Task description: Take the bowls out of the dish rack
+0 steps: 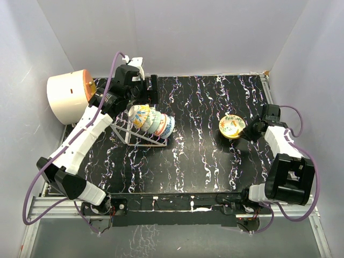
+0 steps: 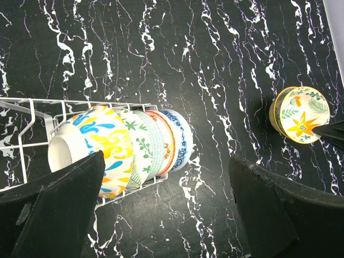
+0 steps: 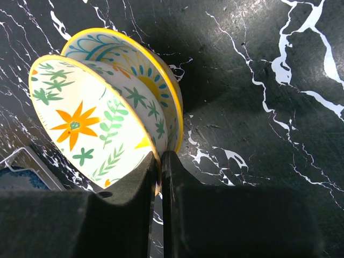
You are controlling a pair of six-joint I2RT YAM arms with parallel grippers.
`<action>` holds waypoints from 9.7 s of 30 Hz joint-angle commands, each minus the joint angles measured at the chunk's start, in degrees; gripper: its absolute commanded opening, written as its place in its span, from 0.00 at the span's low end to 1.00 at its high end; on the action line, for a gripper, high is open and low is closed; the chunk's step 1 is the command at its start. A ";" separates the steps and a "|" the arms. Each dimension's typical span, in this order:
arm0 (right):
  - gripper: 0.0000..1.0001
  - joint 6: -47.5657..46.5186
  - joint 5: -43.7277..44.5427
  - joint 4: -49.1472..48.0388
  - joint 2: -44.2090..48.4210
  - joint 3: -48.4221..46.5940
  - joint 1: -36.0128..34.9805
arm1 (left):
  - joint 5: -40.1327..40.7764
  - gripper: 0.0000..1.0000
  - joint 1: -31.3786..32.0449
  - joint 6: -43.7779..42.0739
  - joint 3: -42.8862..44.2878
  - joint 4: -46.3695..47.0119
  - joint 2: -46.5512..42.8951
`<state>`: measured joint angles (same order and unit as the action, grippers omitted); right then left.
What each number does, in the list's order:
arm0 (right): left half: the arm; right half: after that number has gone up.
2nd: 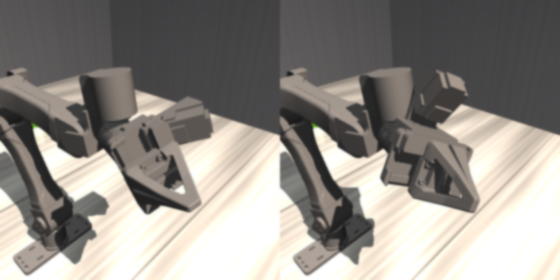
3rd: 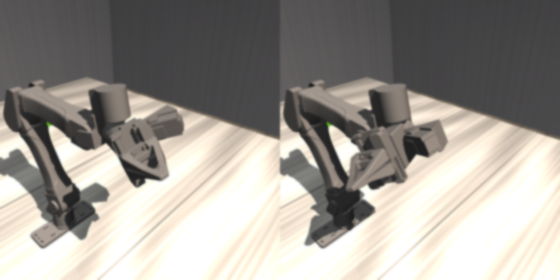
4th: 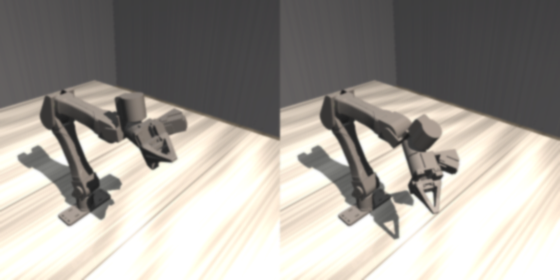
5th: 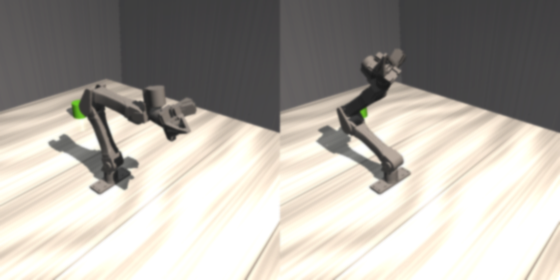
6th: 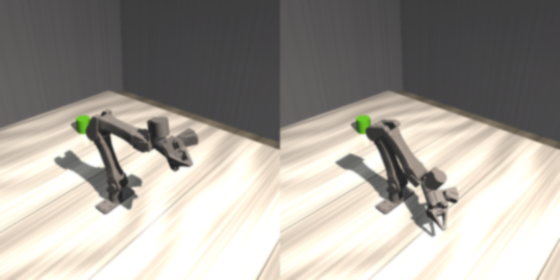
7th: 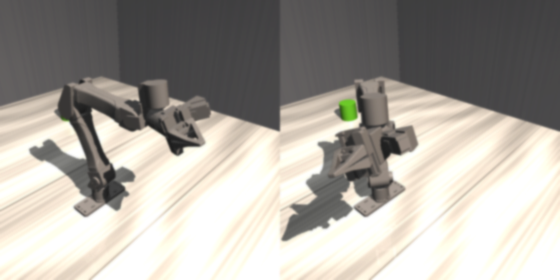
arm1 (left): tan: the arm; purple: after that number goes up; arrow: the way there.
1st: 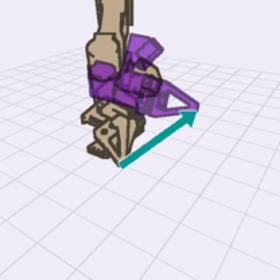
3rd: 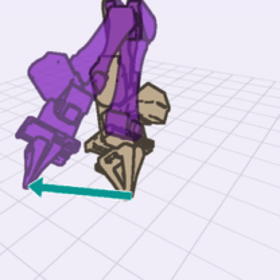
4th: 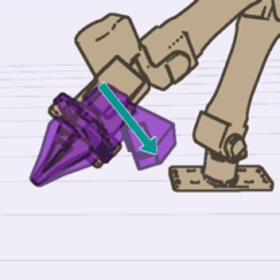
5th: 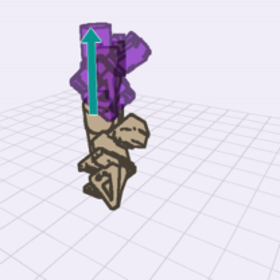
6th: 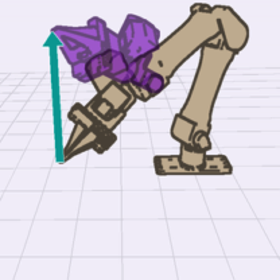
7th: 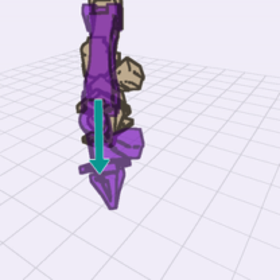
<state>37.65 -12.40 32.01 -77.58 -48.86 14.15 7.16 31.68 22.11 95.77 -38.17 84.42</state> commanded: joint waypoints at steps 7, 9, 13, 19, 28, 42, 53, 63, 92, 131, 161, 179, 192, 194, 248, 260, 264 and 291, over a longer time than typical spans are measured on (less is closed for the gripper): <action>0.08 1.31 -2.54 -4.31 -1.52 -1.58 0.27 | 0.05 0.97 0.16 -0.31 1.62 -0.25 -1.64; 0.12 1.67 -2.01 -4.51 -1.92 -1.78 0.27 | 0.05 0.97 0.22 -0.31 1.76 -0.32 -1.54; 0.16 1.98 -1.36 -5.06 -2.37 -2.56 0.26 | -0.17 0.97 0.15 -0.53 2.83 -0.65 -0.97; 0.31 2.42 -1.92 -5.67 -2.46 -2.70 0.26 | -0.33 0.97 0.21 -0.67 3.23 -1.05 -0.73; 0.51 1.74 0.88 -3.56 1.13 -3.28 0.26 | -0.08 0.97 0.18 -0.51 2.18 -1.00 -1.59; 0.51 0.23 2.45 -0.50 3.46 -5.29 0.26 | 1.24 0.97 0.17 0.39 0.02 -1.83 -2.77; 0.51 0.19 0.31 -1.93 2.85 -4.47 0.26 | 6.92 0.97 0.26 -0.84 -4.11 -6.68 -1.56; 0.52 -0.40 -0.25 -2.15 2.72 -4.07 0.26 | 8.81 0.97 0.23 -1.86 -5.67 -8.49 1.06; 0.51 -0.42 -1.61 -3.57 1.73 -3.64 0.26 | 11.16 0.91 0.15 -5.15 -6.02 -10.26 6.32; 0.51 -0.76 -2.62 -4.57 -0.64 -3.84 0.26 | 13.53 0.59 0.23 -8.48 -1.91 -9.73 9.47; 0.52 -0.88 -4.28 -4.62 -0.95 -4.32 0.26 | 17.54 0.27 1.17 -10.11 7.46 -13.78 9.63; 0.54 -3.98 -6.21 -3.55 1.03 -11.66 -2.61 | 4.59 0.25 1.30 -6.41 15.84 -11.07 7.68; 0.59 -6.36 -12.41 -9.79 2.92 -14.82 -8.41 | -4.97 0.25 1.34 -2.21 14.54 -5.71 6.40; 0.59 -6.29 -13.73 -10.25 2.87 -15.22 -8.87 | -5.60 0.25 1.23 -1.87 14.62 -5.46 6.10; 0.60 -2.68 -25.41 -26.86 1.18 -17.23 -25.31 | -36.59 0.25 -0.08 10.91 -1.29 23.22 -1.01; 0.60 -0.41 -37.16 -36.41 -1.87 -17.93 -25.28 | -38.53 0.26 -0.16 14.03 -3.49 27.55 -1.04; 0.57 -0.37 -38.13 -37.05 -2.87 -18.02 -25.27 | -39.87 0.26 -0.19 15.32 -3.92 29.32 -0.93; 0.08 2.19 -38.07 -40.36 -0.59 -15.42 -24.60 | -38.42 0.96 -0.46 14.86 -3.71 27.26 -1.22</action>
<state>38.85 -52.10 -4.99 -80.93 -64.69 -10.87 -31.57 31.00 38.61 90.85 -11.16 86.67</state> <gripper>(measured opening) 0.123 0.881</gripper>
